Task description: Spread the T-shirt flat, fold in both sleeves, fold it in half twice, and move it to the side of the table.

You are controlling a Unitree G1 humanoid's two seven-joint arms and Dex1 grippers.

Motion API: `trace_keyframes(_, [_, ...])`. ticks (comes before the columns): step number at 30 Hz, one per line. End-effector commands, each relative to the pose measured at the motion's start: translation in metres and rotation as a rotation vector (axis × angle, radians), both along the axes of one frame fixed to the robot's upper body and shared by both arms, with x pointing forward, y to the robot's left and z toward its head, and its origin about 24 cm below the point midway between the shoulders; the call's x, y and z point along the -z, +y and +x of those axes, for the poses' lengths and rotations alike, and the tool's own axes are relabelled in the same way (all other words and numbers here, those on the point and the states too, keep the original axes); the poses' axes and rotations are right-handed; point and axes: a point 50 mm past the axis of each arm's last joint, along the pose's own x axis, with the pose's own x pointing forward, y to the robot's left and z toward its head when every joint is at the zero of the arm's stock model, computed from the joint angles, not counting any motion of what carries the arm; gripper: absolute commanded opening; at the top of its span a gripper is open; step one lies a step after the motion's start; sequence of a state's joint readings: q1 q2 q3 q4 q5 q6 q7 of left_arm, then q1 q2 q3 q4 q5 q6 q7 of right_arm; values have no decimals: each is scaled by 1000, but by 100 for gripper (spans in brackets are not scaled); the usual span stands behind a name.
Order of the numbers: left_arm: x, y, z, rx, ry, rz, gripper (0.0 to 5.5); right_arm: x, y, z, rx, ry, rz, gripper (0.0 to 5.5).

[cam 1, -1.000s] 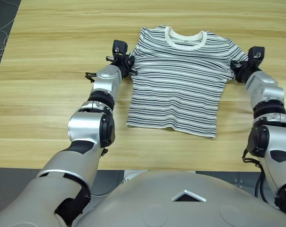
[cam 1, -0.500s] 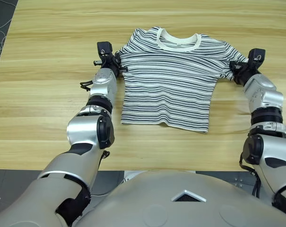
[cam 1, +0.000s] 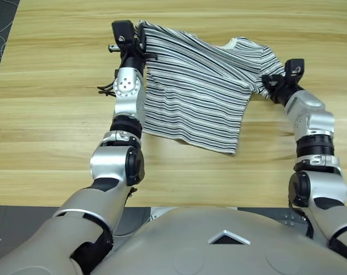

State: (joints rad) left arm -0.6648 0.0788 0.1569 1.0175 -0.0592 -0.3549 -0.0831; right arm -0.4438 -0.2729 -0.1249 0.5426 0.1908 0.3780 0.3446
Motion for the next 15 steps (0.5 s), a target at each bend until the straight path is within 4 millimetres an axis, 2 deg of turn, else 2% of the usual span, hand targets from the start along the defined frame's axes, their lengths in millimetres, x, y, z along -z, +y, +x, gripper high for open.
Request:
trace_keyframes(1, [12,2,-3,38,108,-2,126,-22,6,10,-17,-65,-3,184])
trace_keyframes(4, [29,3,-6,59,271,-73,126,-24,4,9,-9,-58,-14,184])
trace_keyframes(7, [40,9,-9,25,385,-186,126,-24,3,9,-1,-55,-21,184])
trace_keyframes(9, [46,7,-12,33,444,-283,126,-25,2,9,1,-58,-25,184])
trace_keyframes(12, [49,0,-14,71,471,-333,126,-27,4,11,-5,-70,-40,184])
trace_keyframes(15, [43,1,-12,68,453,-340,126,-28,2,12,5,-75,-69,184])
